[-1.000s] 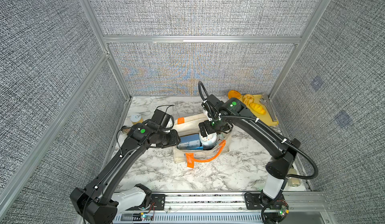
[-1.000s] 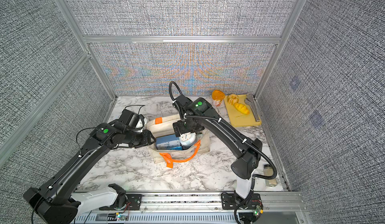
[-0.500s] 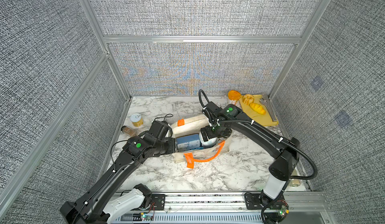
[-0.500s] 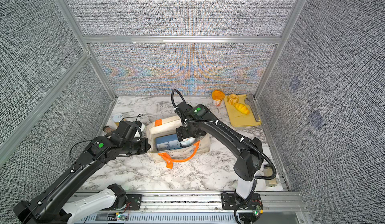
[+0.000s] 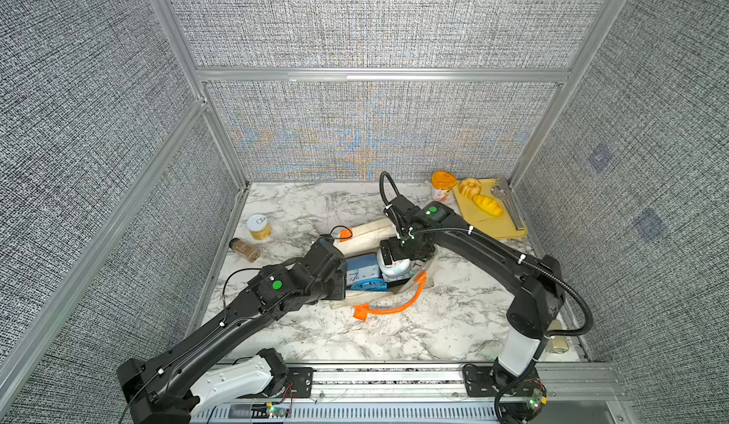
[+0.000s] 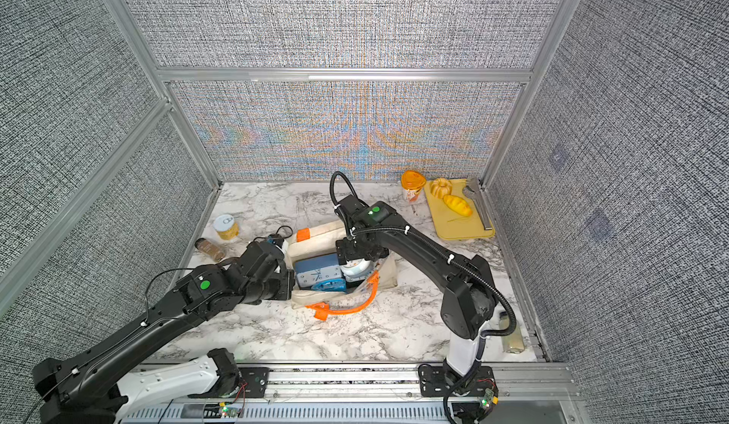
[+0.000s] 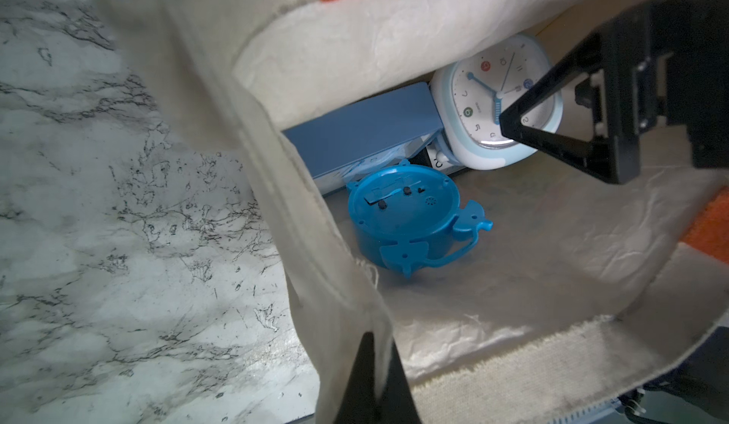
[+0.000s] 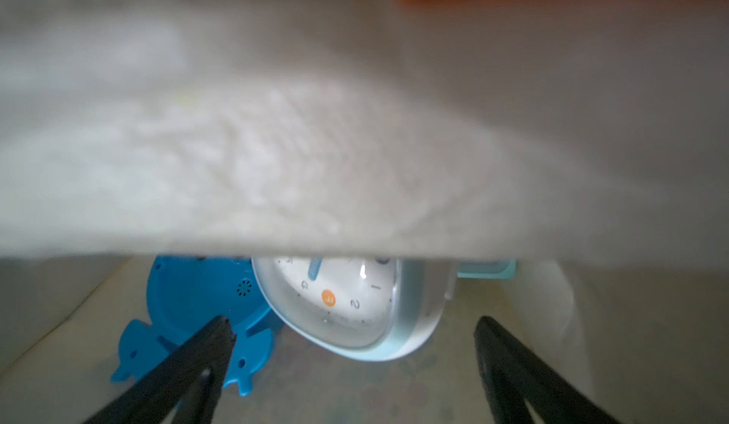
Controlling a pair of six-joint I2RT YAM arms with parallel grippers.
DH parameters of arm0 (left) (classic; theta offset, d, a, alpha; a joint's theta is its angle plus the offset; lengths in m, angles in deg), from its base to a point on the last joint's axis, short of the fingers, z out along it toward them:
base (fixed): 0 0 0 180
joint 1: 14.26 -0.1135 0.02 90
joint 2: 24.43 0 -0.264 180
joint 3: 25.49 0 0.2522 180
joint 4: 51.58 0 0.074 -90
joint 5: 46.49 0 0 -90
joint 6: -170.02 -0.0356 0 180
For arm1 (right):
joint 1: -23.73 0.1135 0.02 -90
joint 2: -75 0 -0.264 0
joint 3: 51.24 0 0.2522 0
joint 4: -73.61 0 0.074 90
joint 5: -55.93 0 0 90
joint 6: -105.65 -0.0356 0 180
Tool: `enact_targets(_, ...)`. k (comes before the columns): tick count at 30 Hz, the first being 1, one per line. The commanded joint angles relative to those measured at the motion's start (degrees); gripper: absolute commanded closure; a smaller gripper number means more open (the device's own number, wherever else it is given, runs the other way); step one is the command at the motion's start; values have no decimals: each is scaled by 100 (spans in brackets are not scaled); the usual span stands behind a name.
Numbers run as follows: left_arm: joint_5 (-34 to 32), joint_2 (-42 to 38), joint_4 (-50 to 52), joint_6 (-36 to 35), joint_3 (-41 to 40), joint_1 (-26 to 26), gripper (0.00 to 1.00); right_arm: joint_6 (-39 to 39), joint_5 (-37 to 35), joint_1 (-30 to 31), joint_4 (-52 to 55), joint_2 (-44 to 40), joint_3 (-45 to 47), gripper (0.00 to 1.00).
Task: Take the alarm clock out of the canvas bag
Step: Adjust the canvas bag at the center of the board.
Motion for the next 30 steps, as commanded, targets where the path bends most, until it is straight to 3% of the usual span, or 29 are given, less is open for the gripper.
enact_targets(1,-308,-9,-65,271,-56,197,100,-72,-89,-5,-61,83,71,1)
enact_targets(17,-277,-103,-221,437,-386,412,100,208,625,-92,-746,42,607,1)
enact_targets(30,-258,-9,-384,393,-412,411,100,-40,1183,-310,-1730,-537,1131,2)
